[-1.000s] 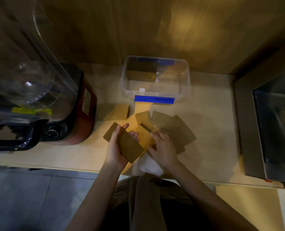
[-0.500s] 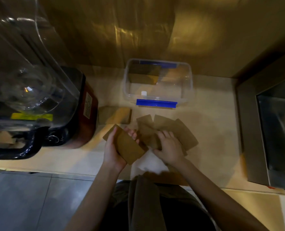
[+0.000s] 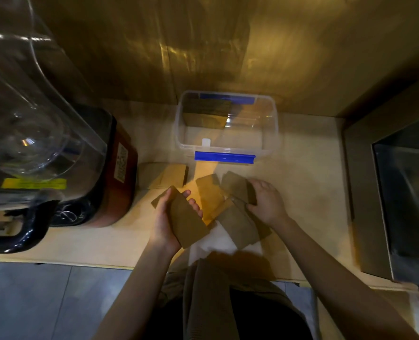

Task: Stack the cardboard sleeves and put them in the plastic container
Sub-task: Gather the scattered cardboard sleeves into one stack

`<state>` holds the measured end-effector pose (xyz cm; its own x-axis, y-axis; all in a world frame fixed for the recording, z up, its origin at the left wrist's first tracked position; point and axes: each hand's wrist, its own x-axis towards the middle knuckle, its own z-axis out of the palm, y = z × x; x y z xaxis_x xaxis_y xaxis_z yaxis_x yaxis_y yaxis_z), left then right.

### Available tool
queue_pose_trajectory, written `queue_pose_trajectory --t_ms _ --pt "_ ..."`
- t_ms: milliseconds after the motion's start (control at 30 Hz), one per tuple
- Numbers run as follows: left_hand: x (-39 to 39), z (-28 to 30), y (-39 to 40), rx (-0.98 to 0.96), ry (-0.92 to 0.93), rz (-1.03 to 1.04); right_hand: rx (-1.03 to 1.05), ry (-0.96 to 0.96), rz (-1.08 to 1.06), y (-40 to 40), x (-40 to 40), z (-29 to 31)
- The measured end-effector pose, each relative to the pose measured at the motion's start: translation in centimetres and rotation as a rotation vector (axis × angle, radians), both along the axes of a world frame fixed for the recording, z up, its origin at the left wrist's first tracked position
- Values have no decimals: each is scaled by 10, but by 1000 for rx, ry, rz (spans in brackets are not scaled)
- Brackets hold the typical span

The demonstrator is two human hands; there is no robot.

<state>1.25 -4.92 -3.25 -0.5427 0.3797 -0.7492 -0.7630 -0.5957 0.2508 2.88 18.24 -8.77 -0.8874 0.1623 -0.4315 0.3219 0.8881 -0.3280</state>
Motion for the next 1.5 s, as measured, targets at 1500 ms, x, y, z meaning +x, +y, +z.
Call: queue_pose_trajectory --t_ms 1500 --pt "36 5 5 116 146 -59 -692 123 -365 -127 70 91"
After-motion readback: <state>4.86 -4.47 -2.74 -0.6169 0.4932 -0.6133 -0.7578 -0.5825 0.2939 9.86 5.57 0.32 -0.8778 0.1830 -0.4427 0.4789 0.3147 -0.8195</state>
